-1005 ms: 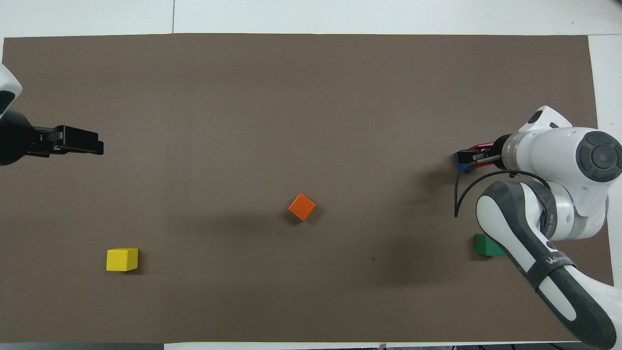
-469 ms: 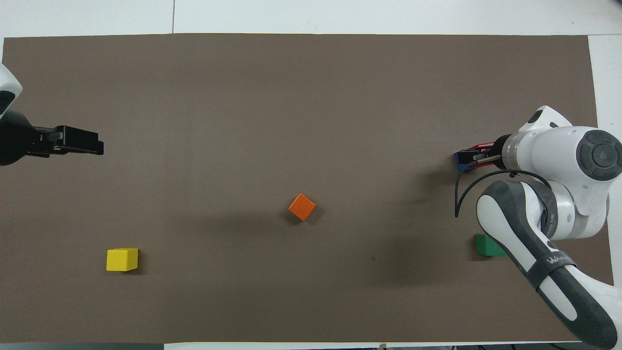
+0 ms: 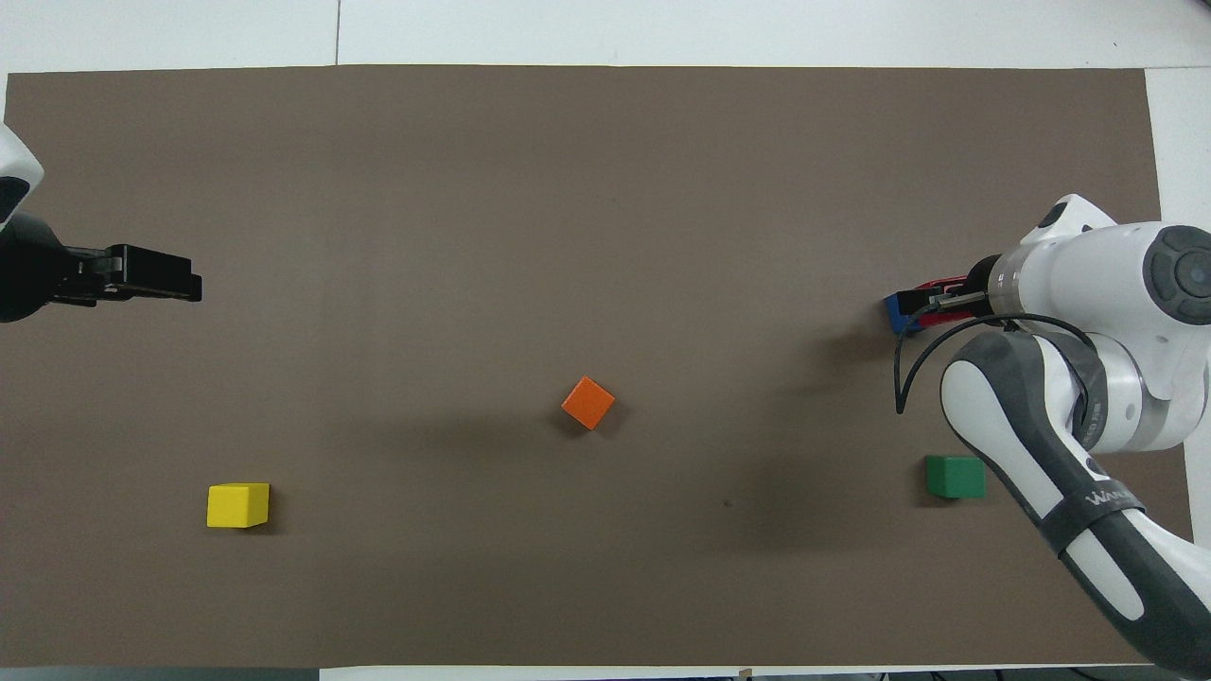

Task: Transfer red block to right arm and stack on blue block

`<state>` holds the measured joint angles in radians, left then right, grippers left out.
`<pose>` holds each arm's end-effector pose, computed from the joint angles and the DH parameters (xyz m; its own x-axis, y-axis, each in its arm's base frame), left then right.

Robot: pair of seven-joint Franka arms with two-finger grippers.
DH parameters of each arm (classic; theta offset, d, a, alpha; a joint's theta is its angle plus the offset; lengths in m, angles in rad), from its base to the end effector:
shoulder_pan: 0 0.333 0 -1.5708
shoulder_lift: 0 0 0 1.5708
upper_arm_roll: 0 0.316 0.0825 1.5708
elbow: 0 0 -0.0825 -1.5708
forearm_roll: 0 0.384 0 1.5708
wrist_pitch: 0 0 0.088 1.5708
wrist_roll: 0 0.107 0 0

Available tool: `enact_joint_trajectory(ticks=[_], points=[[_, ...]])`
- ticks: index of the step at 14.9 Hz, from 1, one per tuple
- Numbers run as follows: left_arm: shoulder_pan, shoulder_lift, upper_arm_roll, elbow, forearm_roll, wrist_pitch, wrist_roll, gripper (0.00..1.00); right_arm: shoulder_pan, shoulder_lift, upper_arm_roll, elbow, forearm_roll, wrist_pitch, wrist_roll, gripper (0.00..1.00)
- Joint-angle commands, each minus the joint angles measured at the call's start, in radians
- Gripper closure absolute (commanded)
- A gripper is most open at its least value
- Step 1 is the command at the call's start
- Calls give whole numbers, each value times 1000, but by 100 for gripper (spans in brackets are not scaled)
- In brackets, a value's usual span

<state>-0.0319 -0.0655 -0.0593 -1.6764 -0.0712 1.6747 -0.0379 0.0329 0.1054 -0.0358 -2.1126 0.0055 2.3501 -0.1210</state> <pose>0.5403 -0.0574 0.6197 0.9971 -0.0459 0.0608 -0.0501 -0.9963 0.0696 0.5727 -0.0013 0.3784 0.9847 0.1147 0.1309 0.1137 -0.9934 0.0153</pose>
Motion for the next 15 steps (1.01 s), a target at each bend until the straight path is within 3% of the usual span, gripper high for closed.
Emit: enact_joint_trajectory(ticks=[1, 8, 11, 15], points=[[6, -16, -1, -14, -5, -10, -2, 0, -16, 0, 5, 72, 25, -98, -45, 0], [6, -16, -1, -14, -5, -10, -2, 0, -13, -42, -4, 223, 83, -382, -25, 0], [6, -16, -1, -14, -5, -9, -2, 0, -8, -122, -3, 224, 82, -451, 56, 0], [6, -16, -2, -14, -5, -10, -2, 0, -5, -208, 0, 278, 80, -639, 66, 0]])
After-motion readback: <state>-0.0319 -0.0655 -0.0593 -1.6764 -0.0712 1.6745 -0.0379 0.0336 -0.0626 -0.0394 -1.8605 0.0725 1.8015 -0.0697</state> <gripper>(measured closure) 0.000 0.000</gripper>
